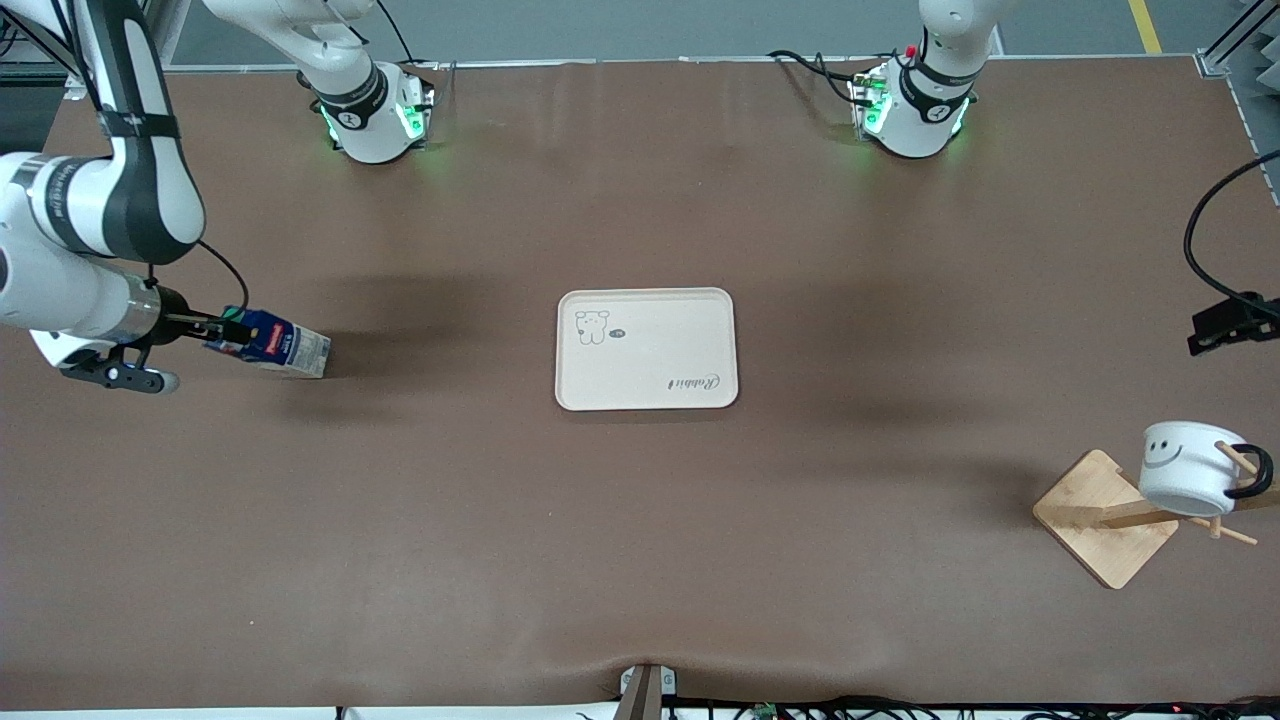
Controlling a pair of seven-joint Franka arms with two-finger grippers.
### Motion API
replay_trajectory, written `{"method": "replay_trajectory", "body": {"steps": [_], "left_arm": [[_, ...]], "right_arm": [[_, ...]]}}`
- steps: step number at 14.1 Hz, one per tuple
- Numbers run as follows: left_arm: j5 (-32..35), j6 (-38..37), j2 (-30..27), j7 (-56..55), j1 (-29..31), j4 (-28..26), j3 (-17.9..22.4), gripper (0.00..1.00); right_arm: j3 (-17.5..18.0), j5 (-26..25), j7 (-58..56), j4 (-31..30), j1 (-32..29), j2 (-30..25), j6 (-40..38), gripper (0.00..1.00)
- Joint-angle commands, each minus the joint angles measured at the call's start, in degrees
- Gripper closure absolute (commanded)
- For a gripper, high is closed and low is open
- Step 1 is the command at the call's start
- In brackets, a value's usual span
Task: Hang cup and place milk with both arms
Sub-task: 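Release the mug and raise the left gripper while the right gripper lowers the carton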
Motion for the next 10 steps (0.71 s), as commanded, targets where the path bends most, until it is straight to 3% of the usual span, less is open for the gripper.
{"method": "replay_trajectory", "body": {"steps": [1,5,6,7,10], "left_arm": [[-2.4,-3.1,-3.2,0.0,0.6,-0.5,-0.1,0.0],[-2.9,-3.3,-4.2,0.0,-0.3,-0.1,-0.3,0.0],[-2.7,-3.3,-6.0,-0.4,-3.8,-0.3,1.4,0.0],[-2.7,-3.8,-7.5,-1.0,-7.7,-0.7,5.7,0.0],[-5.7,-8.6,-10.2,-7.0,-17.9,-1.3,15.2,0.0]], "right_arm": [[0.0,0.5,-0.2,7.0,2.5,-0.5,-7.3,0.0],[0.1,1.0,-0.5,23.5,7.0,2.8,-17.7,0.0],[0.0,0.8,0.1,27.8,7.4,4.8,-22.1,0.0],[0.0,0.7,1.8,32.2,6.7,6.9,-25.0,0.0],[-0.3,2.1,3.3,38.1,5.8,7.8,-25.7,0.0]]}}
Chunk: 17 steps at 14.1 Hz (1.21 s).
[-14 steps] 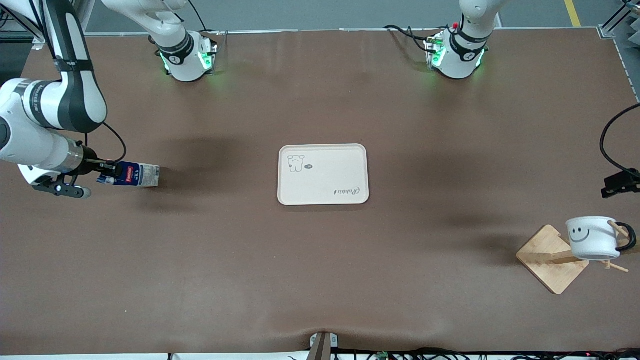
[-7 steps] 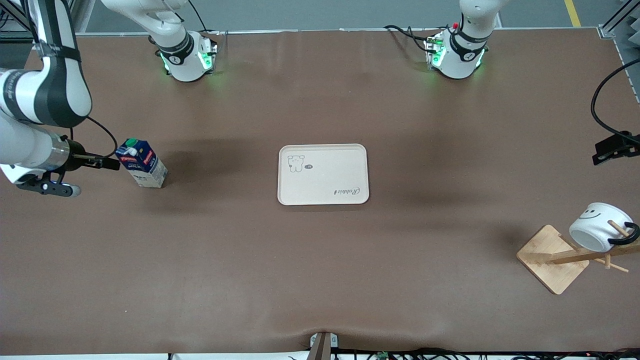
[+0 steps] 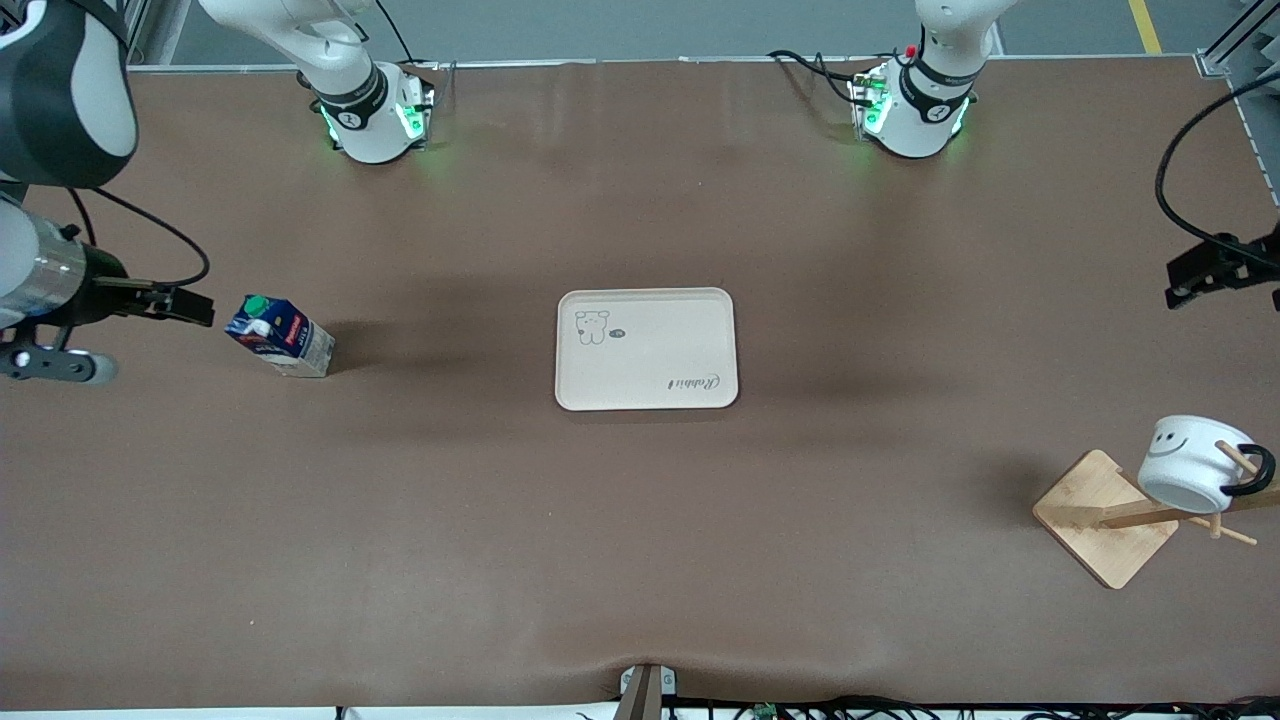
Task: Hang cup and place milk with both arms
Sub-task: 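Release the mug and raise the left gripper while the right gripper lowers the carton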
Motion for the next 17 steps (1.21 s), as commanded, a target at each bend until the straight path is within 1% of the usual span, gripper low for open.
{"method": "replay_trajectory", "body": {"steps": [1,3,4,5,6,7,8,9,10,11,12,14,15,17], "left_arm": [[-4.5,-3.0,-4.3,-4.9,-7.6,-2.4,8.0,0.0],[-5.9,-3.0,-7.0,-5.9,-12.9,-5.1,13.0,0.0],[-6.4,-3.0,-8.2,-6.7,-15.3,-6.4,15.1,0.0],[-7.0,-3.0,-9.1,-8.2,-18.1,-7.8,17.3,0.0],[-7.1,-3.0,-10.0,-8.9,-20.8,-9.1,19.2,0.0],[-7.4,-2.9,-10.7,-9.0,-21.9,-10.5,19.8,0.0],[-7.7,-2.8,-11.4,-9.1,-22.5,-11.5,19.9,0.0],[-7.7,-2.7,-12.2,-9.1,-22.9,-12.3,20.3,0.0],[-7.7,-2.5,-12.7,-9.2,-24.7,-12.8,22.4,0.0],[-8.4,-2.5,-12.9,-9.1,-26.1,-13.0,25.0,0.0],[-9.5,-1.8,-13.1,-9.1,-26.1,-13.3,25.6,0.0],[-9.9,0.1,-13.2,-9.1,-25.6,-13.8,25.7,0.0],[-9.9,0.4,-13.3,-9.1,-24.4,-13.9,25.6,0.0],[-9.6,0.4,-13.0,-9.2,-24.0,-13.3,25.4,0.0]], "right_arm": [[-0.2,2.4,-1.5,6.2,-1.2,2.2,-1.8,0.0],[-0.3,2.8,-3.8,4.3,-1.6,-0.8,-3.3,0.0],[-0.2,2.7,-5.4,3.7,-1.5,-1.6,-5.2,0.0],[-0.2,2.9,-7.3,3.8,-1.6,-1.6,-7.3,0.0],[-0.1,3.0,-7.2,3.9,-1.5,-1.5,-7.1,0.0],[0.0,2.8,-7.1,4.9,-1.2,-1.4,-7.2,0.0],[0.0,2.8,-7.4,7.3,-1.1,-1.7,-7.1,0.0],[0.0,2.7,-7.5,11.3,-0.9,-1.6,-7.7,0.0],[0.1,2.4,-7.3,13.5,-0.9,-1.5,-7.8,0.0],[0.0,2.4,-7.3,13.2,-1.0,-2.2,-8.3,0.0],[-0.1,2.8,-7.5,10.5,-1.6,-4.1,-8.8,0.0],[-0.2,3.1,-8.1,2.1,-2.1,-9.2,-4.2,0.0],[0.1,2.3,-8.2,-1.8,-1.4,-11.5,-2.5,0.0],[0.0,0.0,-8.2,-7.5,-0.3,-15.3,0.3,0.0]]}}
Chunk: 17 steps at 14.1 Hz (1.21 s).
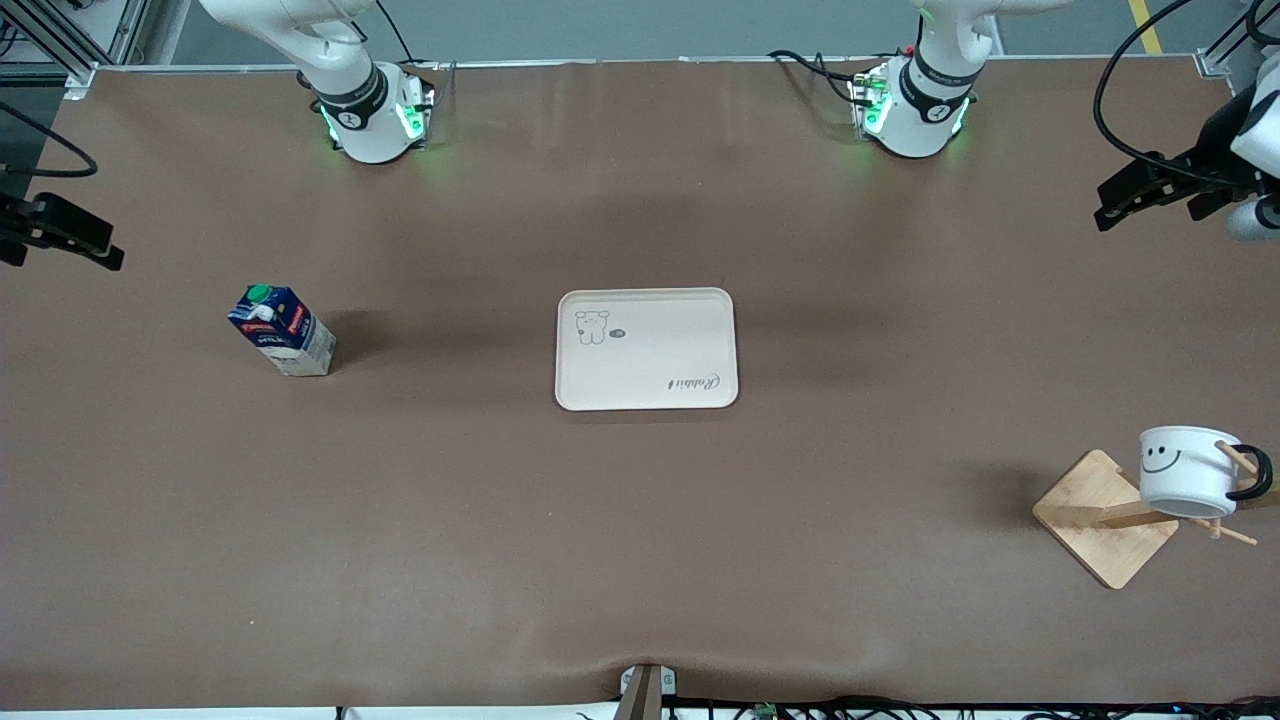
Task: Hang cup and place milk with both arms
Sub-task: 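Open the right gripper off the carton and withdraw both arms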
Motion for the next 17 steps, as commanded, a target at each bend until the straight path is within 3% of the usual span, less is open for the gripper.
{"method": "replay_trajectory", "body": {"steps": [1,7,17], "left_arm": [[-0.5,1.0,-1.3,-0.3,0.5,-1.2,-0.2,0.0],[1.4,1.1,-1.4,-0.3,0.6,-1.6,-2.1,0.0],[1.5,0.3,0.1,0.6,0.8,1.4,-1.7,0.0]], "right_arm": [[0.3,-2.3,-0.4,-11.8,0.3,-7.9,5.6,0.0],[0.3,-2.4,0.0,-10.5,0.0,-7.7,4.9,0.0],[-0.3,-2.5,0.4,-7.7,-0.8,-7.7,3.5,0.0]]}}
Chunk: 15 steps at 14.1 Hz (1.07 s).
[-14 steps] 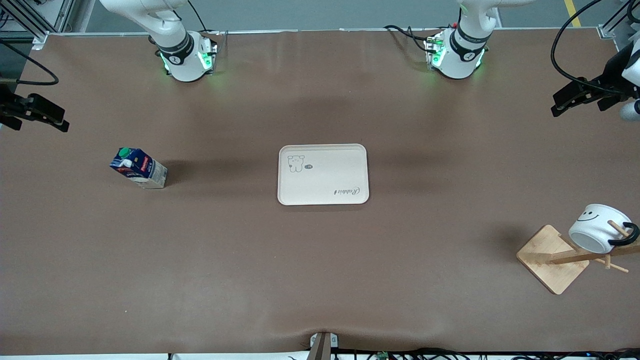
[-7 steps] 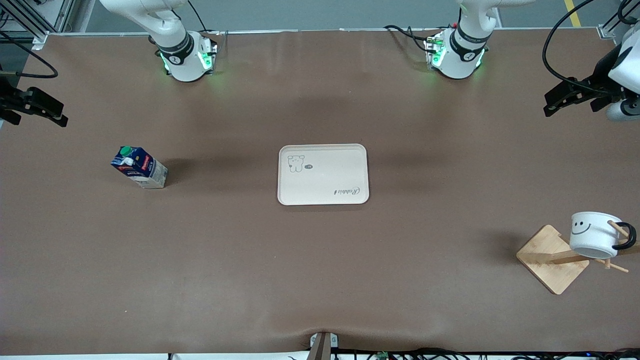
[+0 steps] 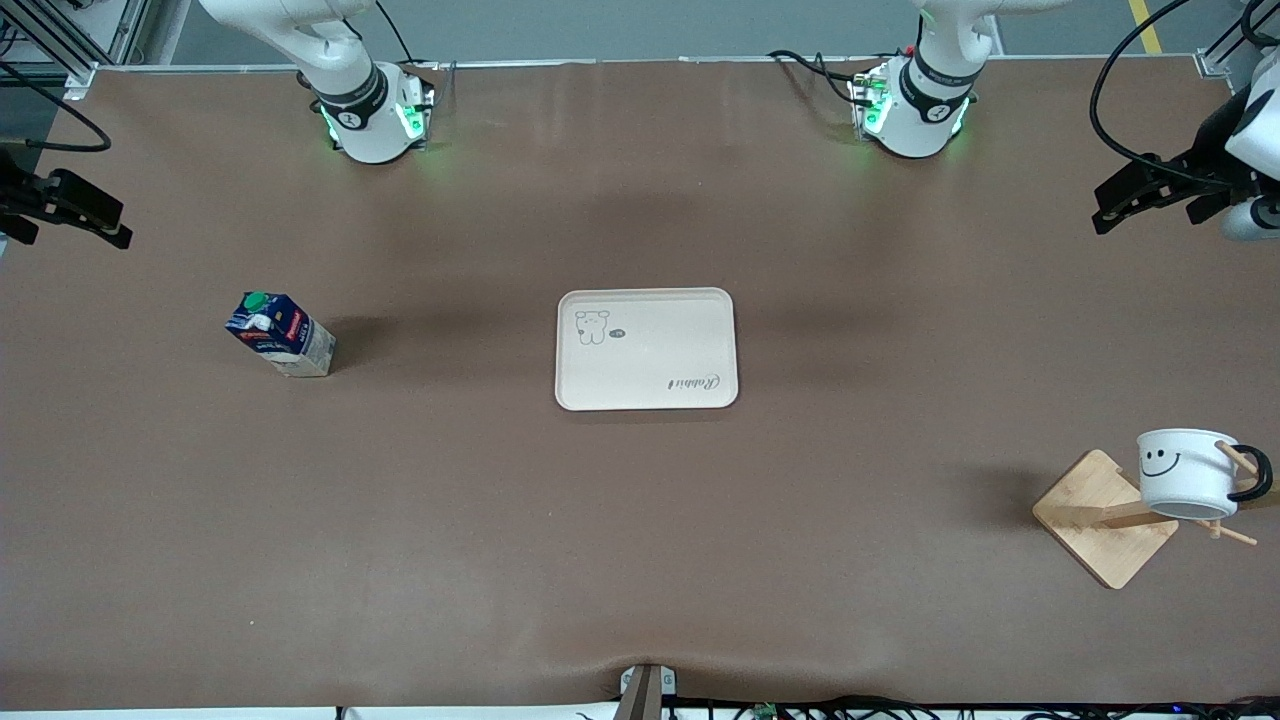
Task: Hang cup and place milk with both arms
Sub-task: 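Open the right gripper off the carton and withdraw both arms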
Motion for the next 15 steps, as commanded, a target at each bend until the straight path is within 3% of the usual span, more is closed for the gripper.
{"method": "replay_trajectory", "body": {"steps": [1,15], "left_arm": [[1.2,-0.4,0.1,0.5,0.3,1.2,-0.3,0.0],[1.1,-1.6,0.0,0.6,0.4,1.4,-0.3,0.0]], "right_arm": [[0.1,-0.2,0.3,2.1,-2.1,-0.7,-0.2,0.0],[0.0,1.6,0.0,2.7,-4.7,-0.8,-1.1,0.0]]}}
